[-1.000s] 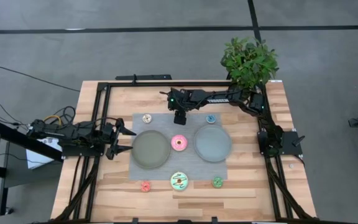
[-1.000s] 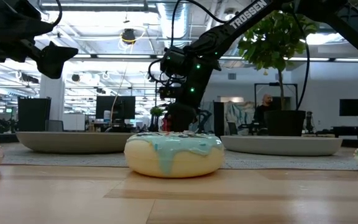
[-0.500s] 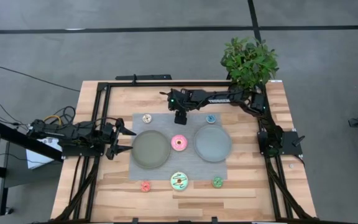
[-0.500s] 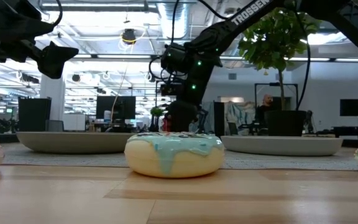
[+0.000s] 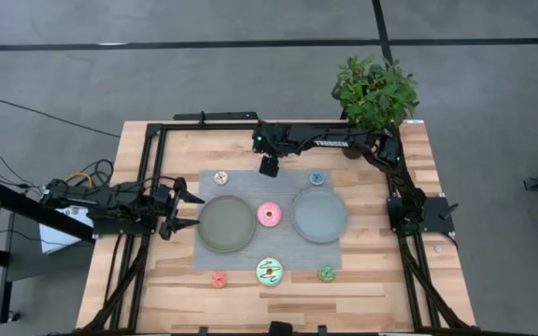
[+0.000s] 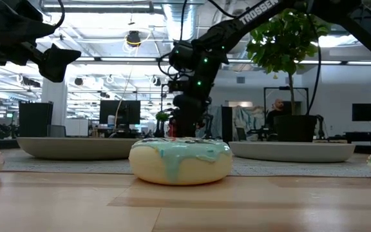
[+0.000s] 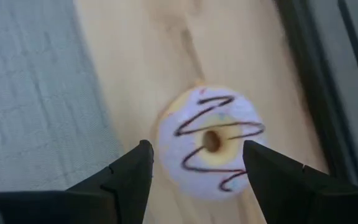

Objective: Pick & Place donuts
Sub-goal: Put the big purple donut into the blue plate

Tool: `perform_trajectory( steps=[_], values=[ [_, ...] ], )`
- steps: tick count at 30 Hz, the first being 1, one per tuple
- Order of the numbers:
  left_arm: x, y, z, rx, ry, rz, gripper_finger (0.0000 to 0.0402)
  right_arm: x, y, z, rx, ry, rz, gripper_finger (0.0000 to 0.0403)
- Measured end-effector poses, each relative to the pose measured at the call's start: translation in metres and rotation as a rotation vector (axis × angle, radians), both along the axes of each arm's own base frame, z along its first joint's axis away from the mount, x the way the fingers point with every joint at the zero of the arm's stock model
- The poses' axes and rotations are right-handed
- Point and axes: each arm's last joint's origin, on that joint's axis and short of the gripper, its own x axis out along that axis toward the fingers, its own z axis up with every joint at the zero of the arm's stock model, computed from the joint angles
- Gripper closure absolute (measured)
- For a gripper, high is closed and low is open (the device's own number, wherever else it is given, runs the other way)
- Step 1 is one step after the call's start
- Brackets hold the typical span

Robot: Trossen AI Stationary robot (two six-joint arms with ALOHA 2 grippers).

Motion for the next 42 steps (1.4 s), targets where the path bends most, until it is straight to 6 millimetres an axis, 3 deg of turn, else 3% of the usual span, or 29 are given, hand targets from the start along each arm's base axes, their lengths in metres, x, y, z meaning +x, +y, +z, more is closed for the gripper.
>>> perform_trajectory(
  steps=[42],
  values=[
    [0.0,-0.0001,0.0,-0.001,0.0,-0.002,0.0097,-0.0012,0.0,-0.0014,0.051,-0.009,-0.015,0.0163]
  ],
)
